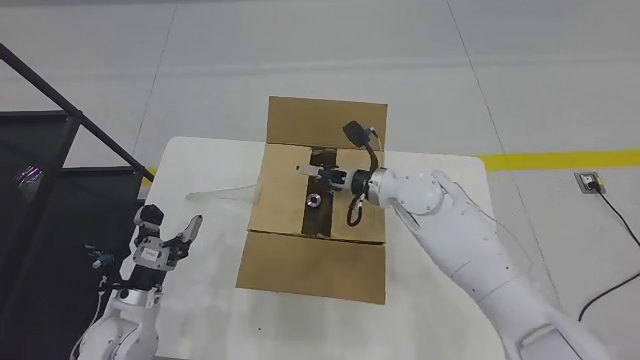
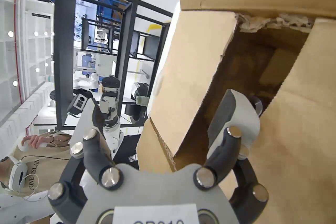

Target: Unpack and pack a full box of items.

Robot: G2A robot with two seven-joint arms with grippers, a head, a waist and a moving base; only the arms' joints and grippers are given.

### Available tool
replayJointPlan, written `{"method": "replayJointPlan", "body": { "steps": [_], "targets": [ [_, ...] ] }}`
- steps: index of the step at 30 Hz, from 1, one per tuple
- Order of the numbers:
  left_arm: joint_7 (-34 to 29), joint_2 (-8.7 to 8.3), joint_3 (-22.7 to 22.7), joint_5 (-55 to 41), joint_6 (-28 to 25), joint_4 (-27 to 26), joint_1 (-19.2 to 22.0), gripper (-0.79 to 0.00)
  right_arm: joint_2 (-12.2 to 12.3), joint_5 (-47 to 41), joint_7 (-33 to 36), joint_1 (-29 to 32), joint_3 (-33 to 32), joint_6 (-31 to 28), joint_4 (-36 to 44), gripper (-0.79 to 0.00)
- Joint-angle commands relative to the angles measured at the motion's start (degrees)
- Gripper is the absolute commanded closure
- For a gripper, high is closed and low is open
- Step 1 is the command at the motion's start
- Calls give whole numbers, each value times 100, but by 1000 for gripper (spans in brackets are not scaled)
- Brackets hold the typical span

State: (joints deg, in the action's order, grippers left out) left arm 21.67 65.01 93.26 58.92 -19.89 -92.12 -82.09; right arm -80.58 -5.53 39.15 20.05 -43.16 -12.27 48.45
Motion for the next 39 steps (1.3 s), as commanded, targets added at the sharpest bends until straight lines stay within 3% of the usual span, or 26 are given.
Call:
{"method": "replayJointPlan", "body": {
  "steps": [1,8,16,22,29,39],
  "targets": [
    [-26,-3,19,28,-68,-25,-26,-785,-140,-154,-3,-116,154,-50,-310,-785],
    [-136,-12,-30,297,-335,-246,-152,-785,-561,-549,15,-448,441,-226,-1255,-785],
    [-232,-16,-154,755,-420,-480,-291,-785,-925,-1430,304,-643,332,-635,-2105,-785],
    [-316,-10,-280,1084,-342,-550,-314,-785,-1043,-2034,867,-800,90,-1006,-2555,-785],
    [-584,-11,-490,1459,-433,-616,-232,-785,-1149,-2239,1052,-904,-39,-1219,-2646,-785],
    [-1013,67,-1031,1941,201,-487,304,-785,-1333,-2129,999,-1039,-34,-1341,-2505,-785]
  ]
}}
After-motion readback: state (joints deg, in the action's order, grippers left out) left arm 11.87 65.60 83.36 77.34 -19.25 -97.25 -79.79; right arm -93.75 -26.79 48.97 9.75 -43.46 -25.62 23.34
